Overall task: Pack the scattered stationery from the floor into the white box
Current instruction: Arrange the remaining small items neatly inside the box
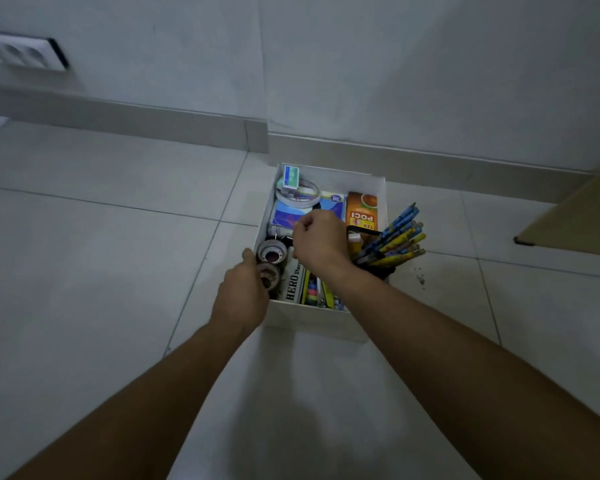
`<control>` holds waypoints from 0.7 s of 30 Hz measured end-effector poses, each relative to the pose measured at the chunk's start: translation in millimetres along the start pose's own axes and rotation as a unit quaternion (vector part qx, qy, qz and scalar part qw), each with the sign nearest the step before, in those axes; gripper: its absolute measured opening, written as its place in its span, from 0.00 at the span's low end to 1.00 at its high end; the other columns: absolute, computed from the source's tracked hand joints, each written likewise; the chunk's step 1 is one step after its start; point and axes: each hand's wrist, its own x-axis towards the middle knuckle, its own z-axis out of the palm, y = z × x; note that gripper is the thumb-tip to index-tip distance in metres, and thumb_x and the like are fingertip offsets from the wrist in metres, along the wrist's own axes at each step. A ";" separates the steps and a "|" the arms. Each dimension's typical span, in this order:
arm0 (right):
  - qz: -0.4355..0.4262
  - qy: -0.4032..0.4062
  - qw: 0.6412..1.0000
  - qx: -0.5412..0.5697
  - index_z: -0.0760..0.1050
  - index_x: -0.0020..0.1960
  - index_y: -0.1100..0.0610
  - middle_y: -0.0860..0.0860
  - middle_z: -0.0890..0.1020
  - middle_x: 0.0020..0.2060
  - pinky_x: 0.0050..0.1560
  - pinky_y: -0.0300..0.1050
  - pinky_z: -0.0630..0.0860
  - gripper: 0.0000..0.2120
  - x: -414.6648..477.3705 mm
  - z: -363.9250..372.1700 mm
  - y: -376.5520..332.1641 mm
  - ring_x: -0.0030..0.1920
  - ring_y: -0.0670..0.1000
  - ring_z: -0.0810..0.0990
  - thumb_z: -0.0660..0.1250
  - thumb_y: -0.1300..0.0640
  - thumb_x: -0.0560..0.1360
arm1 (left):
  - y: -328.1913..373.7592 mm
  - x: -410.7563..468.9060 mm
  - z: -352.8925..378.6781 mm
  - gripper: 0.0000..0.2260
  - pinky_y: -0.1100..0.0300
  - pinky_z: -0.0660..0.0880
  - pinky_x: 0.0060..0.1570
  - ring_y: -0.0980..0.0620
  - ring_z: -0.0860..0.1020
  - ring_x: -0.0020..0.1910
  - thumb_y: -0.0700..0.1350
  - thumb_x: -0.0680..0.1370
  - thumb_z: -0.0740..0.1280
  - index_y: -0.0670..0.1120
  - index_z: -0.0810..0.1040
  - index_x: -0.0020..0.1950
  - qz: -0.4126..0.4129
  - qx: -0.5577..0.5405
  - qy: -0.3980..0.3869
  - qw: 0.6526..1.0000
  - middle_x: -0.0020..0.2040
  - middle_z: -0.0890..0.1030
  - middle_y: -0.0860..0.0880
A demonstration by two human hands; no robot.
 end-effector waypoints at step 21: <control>-0.073 0.124 0.961 0.238 0.78 0.46 0.55 0.54 0.83 0.34 0.24 0.43 0.74 0.09 -119.8 -53.6 53.2 0.23 0.50 0.75 0.67 0.68 0.75 | -30.2 -9.4 -3.6 0.17 0.54 0.76 0.57 0.48 0.80 0.57 0.45 0.82 0.58 0.47 0.72 0.71 0.047 -0.184 0.004 0.982 0.59 0.82 0.46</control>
